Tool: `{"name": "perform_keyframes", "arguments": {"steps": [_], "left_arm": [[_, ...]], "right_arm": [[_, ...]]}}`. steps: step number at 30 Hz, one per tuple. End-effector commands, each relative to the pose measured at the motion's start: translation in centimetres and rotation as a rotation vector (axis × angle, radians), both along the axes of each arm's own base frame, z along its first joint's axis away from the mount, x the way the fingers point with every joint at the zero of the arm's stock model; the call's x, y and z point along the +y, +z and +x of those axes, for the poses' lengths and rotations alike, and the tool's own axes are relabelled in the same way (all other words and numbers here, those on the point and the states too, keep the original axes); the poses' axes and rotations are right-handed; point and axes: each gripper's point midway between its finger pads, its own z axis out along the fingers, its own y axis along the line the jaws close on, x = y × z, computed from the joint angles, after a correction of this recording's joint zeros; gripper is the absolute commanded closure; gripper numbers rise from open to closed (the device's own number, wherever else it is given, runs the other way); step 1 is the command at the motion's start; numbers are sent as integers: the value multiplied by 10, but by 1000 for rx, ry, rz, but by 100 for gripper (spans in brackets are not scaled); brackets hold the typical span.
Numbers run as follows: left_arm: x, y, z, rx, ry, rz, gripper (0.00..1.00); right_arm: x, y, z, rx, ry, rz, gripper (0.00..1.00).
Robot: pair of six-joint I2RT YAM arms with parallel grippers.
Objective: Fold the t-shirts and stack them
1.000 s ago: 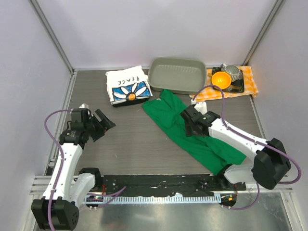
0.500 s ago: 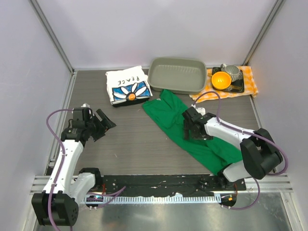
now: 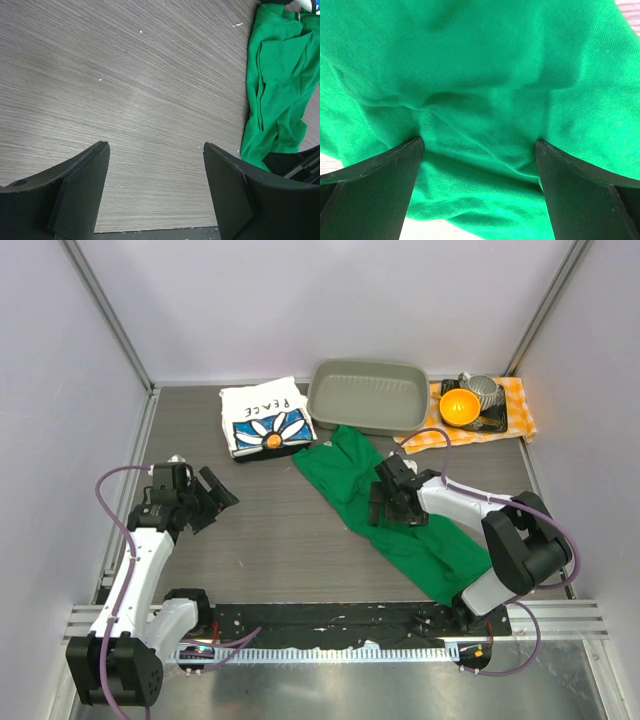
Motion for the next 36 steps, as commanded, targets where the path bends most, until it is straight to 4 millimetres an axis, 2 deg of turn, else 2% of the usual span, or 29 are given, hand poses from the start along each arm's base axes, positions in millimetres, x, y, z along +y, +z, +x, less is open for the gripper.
{"name": "perform_keyframes", "arguments": {"steps": [1,3,5,6,7,8,9,11,13,16,22,24,25,26,27,28,30,33,34,35,36], "left_arm": [[6,9,7,-42,0,35,20],[6,9,8,-43,5,37,20],[5,9,10,-40,1,32,20],[6,9,11,-38,3,32,20],[6,9,11,-37,4,31,20],[5,9,12,-37,3,30,20],[5,9,12,-32,-1,28,20],[5,8,13,-33,1,32,20],[5,9,13,-35,-3,35,20],[5,11,13,-41,-14,36,20],[2,14,15,-47,-45,35,20],[-1,15,18,-40,-58,26,20],[-2,15,19,-36,-73,22,20],[-4,15,20,-31,-83,17,20],[-6,19,21,-31,-94,11,20],[-11,19,18,-19,-124,-7,20],[-16,24,16,-22,-151,-31,20],[-24,33,8,-41,-183,-68,20],[-27,37,3,-60,-193,-78,20],[-28,39,-1,-65,-199,-83,20],[-29,39,-5,-68,-202,-88,20]], "right_arm": [[59,-59,-36,215,13,274,0],[76,-54,-28,197,12,306,0],[93,-54,-29,196,42,305,1],[107,-47,-19,174,43,325,0],[120,-45,-20,169,67,330,0],[126,-50,-21,184,71,322,0],[142,-42,-9,158,83,343,0],[156,-50,-9,167,81,323,0],[179,-45,2,152,55,367,0],[193,-48,9,142,-30,403,0],[216,-41,-3,107,-159,443,0],[231,-27,-5,79,-142,454,0],[229,-24,-3,52,-149,422,0],[237,-9,4,6,-137,425,0],[244,7,3,-26,-116,430,0],[241,15,-1,-33,-109,399,0],[250,53,4,-120,-84,413,0],[240,86,2,-196,-75,361,0],[239,107,4,-240,-69,374,0],[235,117,2,-266,-64,363,0],[221,123,4,-313,-66,306,0]]}}
